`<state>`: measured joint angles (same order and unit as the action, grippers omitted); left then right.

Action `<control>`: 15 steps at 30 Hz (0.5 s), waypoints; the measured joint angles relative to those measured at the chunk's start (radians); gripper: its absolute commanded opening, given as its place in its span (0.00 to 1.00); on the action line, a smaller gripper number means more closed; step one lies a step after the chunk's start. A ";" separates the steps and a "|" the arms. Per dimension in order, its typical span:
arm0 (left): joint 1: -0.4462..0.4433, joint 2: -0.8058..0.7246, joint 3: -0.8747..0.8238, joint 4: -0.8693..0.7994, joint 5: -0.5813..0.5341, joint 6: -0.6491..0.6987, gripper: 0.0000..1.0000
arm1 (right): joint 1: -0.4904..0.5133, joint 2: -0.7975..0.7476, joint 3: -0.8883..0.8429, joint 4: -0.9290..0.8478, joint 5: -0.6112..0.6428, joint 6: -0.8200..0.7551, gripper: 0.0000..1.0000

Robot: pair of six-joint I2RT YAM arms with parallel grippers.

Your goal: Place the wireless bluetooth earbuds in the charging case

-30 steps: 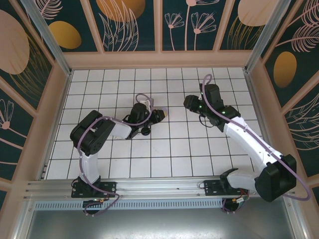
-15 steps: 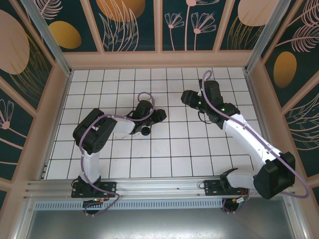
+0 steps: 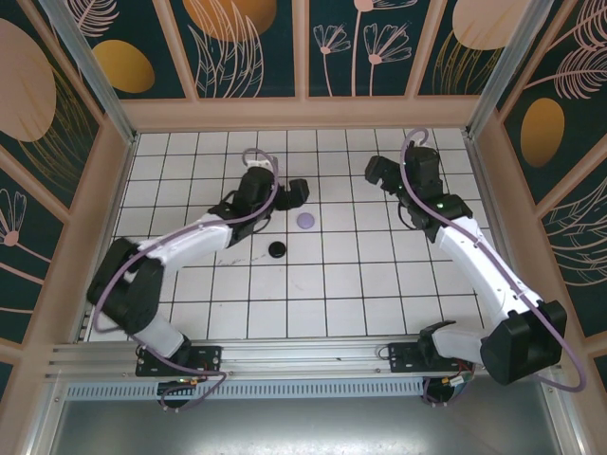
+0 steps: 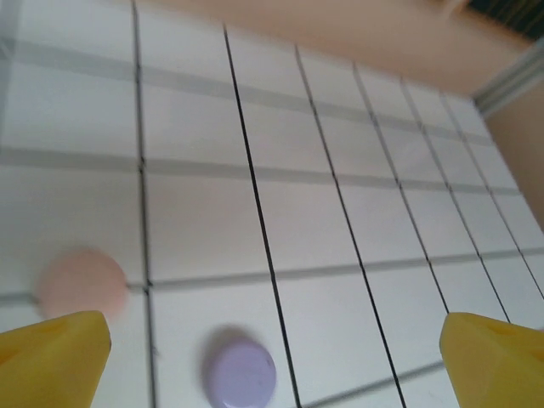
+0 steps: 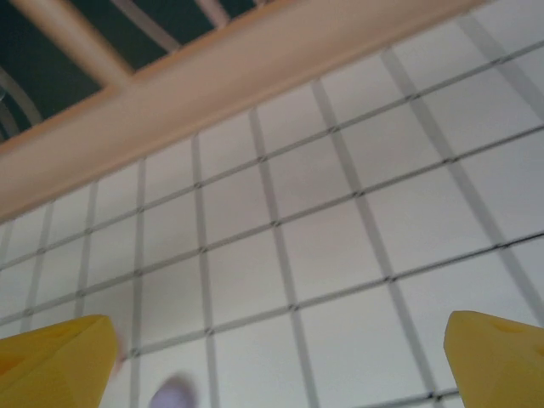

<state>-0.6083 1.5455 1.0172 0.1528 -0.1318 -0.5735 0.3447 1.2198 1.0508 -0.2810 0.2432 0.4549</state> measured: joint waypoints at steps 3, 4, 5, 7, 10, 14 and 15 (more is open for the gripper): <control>0.028 -0.177 -0.087 0.060 -0.116 0.141 0.99 | -0.033 -0.015 -0.153 0.171 0.139 -0.080 0.99; 0.047 -0.245 -0.143 0.100 -0.146 0.192 0.99 | -0.046 -0.012 -0.211 0.225 0.176 -0.111 0.99; 0.069 -0.304 -0.202 0.138 -0.170 0.236 0.99 | -0.057 -0.003 -0.256 0.264 0.201 -0.137 0.99; 0.138 -0.426 -0.336 0.217 -0.201 0.332 0.99 | -0.091 0.037 -0.327 0.348 0.241 -0.185 0.99; 0.256 -0.533 -0.484 0.298 -0.245 0.437 0.99 | -0.136 0.108 -0.407 0.504 0.276 -0.250 0.99; 0.347 -0.575 -0.612 0.387 -0.277 0.523 0.99 | -0.174 0.174 -0.518 0.714 0.288 -0.332 0.99; 0.365 -0.574 -0.643 0.415 -0.278 0.532 0.99 | -0.181 0.191 -0.542 0.768 0.288 -0.349 0.99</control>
<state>-0.2432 0.9718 0.3744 0.5682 -0.4103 -0.0414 0.1638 1.4109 0.5087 0.4873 0.5312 0.1062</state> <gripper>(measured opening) 0.987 0.990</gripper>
